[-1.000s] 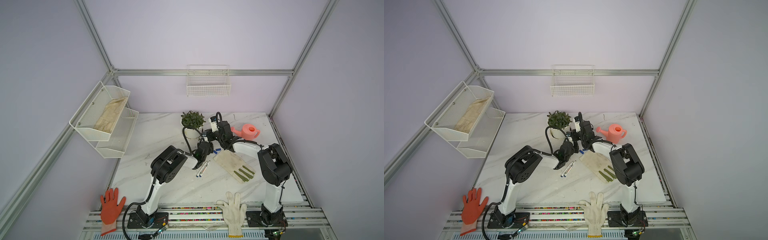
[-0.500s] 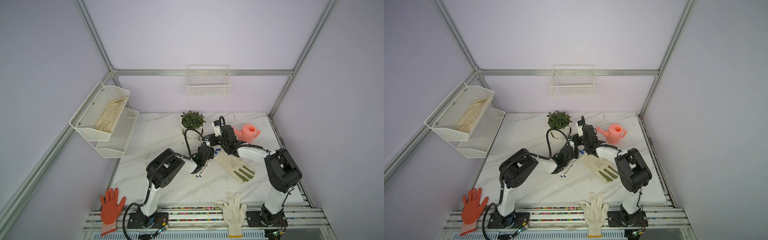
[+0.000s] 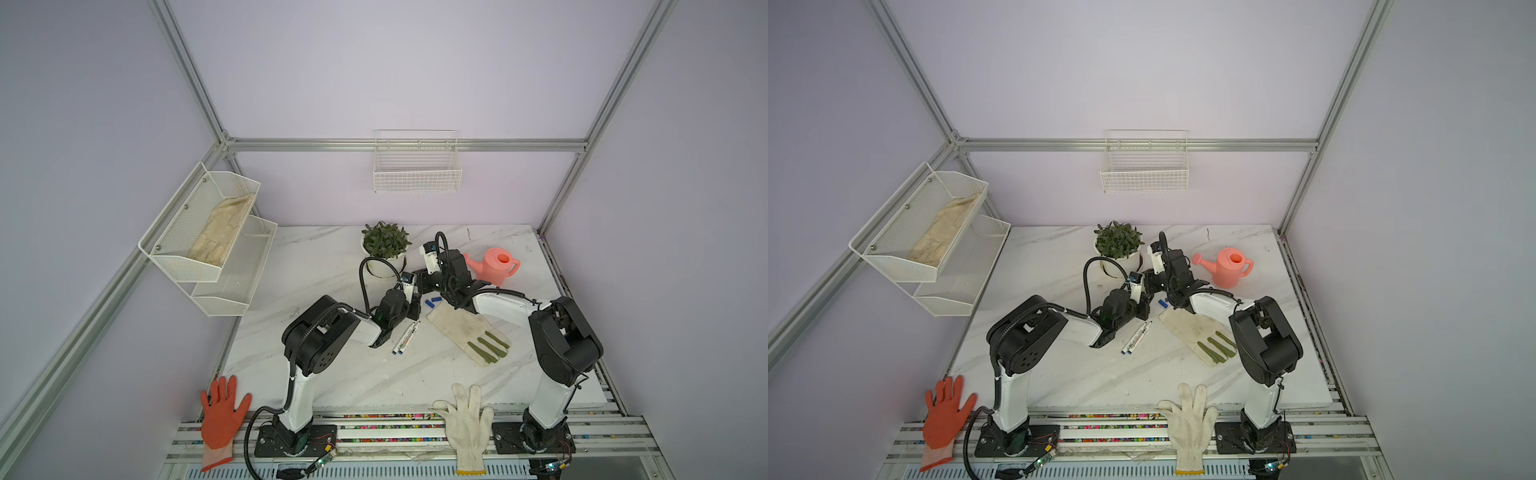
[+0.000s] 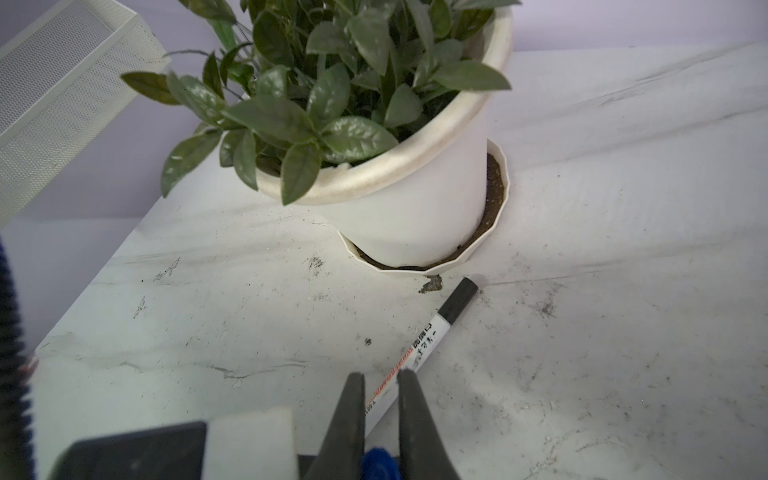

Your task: Insert the pens into the pen caps

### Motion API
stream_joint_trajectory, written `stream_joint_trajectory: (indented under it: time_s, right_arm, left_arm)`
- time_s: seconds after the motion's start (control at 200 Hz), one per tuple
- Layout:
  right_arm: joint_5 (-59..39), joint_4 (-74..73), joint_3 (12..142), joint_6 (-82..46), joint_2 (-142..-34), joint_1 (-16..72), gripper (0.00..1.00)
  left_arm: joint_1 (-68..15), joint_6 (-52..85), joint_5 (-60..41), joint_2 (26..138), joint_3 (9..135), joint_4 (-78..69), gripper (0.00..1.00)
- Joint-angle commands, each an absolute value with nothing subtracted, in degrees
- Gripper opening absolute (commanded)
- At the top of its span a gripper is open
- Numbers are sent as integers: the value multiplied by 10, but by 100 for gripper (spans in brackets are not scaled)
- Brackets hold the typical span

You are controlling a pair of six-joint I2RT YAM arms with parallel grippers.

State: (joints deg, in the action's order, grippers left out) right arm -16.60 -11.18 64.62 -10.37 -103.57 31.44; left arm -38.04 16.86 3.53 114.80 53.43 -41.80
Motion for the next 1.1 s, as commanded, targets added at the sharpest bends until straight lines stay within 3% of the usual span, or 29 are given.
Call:
stream_joint_trajectory:
  time_s: [0.0, 0.185, 0.425, 0.53, 0.755, 1.095]
  right_arm:
    - [-237, 235, 591, -101, -1060, 326, 0]
    - [-267, 249, 625, -92, -1049, 323, 0]
    - [-317, 246, 630, -78, -1026, 300, 0]
    - [-314, 248, 624, -76, -1019, 296, 0]
    - [-268, 290, 626, -47, -1008, 296, 0]
    - [-217, 328, 647, -17, -1038, 344, 0]
  left_arm:
    - [-264, 220, 184, 1028, 549, -658, 0]
    - [-240, 247, 163, 988, 551, -697, 0]
    - [-180, 375, -20, 949, 571, -761, 0]
    - [-170, 391, -52, 925, 571, -766, 0]
    - [-172, 268, 49, 841, 562, -662, 0]
    - [-201, 127, 159, 852, 611, -702, 0]
